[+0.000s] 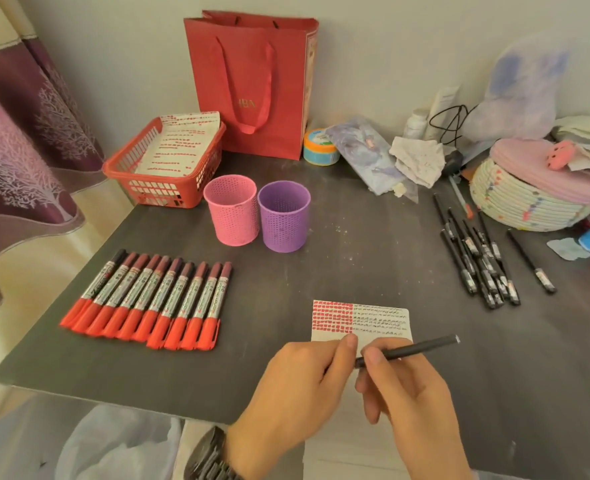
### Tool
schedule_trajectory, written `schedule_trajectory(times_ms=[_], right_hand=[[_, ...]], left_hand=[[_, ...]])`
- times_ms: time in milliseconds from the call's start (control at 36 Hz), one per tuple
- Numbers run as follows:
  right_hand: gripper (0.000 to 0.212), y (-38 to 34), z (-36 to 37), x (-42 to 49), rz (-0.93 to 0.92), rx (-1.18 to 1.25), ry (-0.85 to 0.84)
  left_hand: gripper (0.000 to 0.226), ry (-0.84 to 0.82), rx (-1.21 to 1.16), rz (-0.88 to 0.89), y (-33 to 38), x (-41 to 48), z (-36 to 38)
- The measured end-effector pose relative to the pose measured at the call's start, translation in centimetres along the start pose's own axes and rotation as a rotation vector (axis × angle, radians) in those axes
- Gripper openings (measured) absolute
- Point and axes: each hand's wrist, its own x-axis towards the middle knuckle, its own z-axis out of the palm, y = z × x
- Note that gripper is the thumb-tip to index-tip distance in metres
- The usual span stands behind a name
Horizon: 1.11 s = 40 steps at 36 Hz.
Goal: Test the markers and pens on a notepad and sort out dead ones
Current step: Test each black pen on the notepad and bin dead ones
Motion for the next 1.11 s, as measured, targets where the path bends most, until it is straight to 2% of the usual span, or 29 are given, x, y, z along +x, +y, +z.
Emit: schedule_trajectory(times_ms=[56,167,222,306,389,444,528,611,694,750,833,972,1111], right_hand=[[0.017,0.3,-0.2,0.0,0.004,-0.034,0.011],[0.020,0.6,-0.6,-0.3,0.046,0.022,-0.004],[0.018,0.6,-0.7,-0.3,0.072,0.046,0.008],[0.023,0.2,-3.0,0.7,0.115,0.209,0.232],[0.025,-0.9,-6.5,1.9,0.072,0.263,0.388],[0.020,-1.0,-7.1,2.1,0.061,0.221,0.363],[0.021,-0.2,-6.2,1.9,0.111,0.206,0.242],[0.026,0.2,-5.2,2.0,0.144,0.236,0.163],[0.016,0.2,-4.5,2.5,0.134,0.225,0.161],[0.024,0.4,-4.3,3.0,0.117,0.184,0.157],[0.034,0.5,-4.2,4.1,0.093,0.152,0.167],[0.032,0.4,-3.4,5.8,0.081,0.123,0.085],[0.038,1.3,-2.4,7.0,0.031,-0.061,0.116]], left_hand=[[0.052,0.012,0.099,0.027,-0.2,-0.3,-0.1],[0.051,-0.036,0.095,0.029,-0.7,-0.8,-0.2],[0.053,-0.023,0.182,0.071,-0.9,-1.2,-0.3],[0.055,0.063,0.286,0.079,-1.8,-1.8,-1.7],[0.046,0.160,0.208,-0.040,-3.8,-2.4,-3.6],[0.043,0.189,0.163,-0.049,-4.3,-2.3,-4.3],[0.055,0.147,0.082,-0.037,-4.0,-1.3,-3.6],[0.042,0.095,0.128,-0.073,-3.5,0.2,-2.0],[0.027,0.006,0.203,-0.048,-3.4,1.8,-0.5],[0.048,-0.012,0.263,-0.011,-3.5,2.4,0.1],[0.060,-0.050,0.332,0.009,-3.8,2.7,0.6],[0.062,-0.025,0.345,0.027,-4.4,1.6,1.1],[0.061,0.003,0.323,-0.012,-4.3,0.7,1.1]])
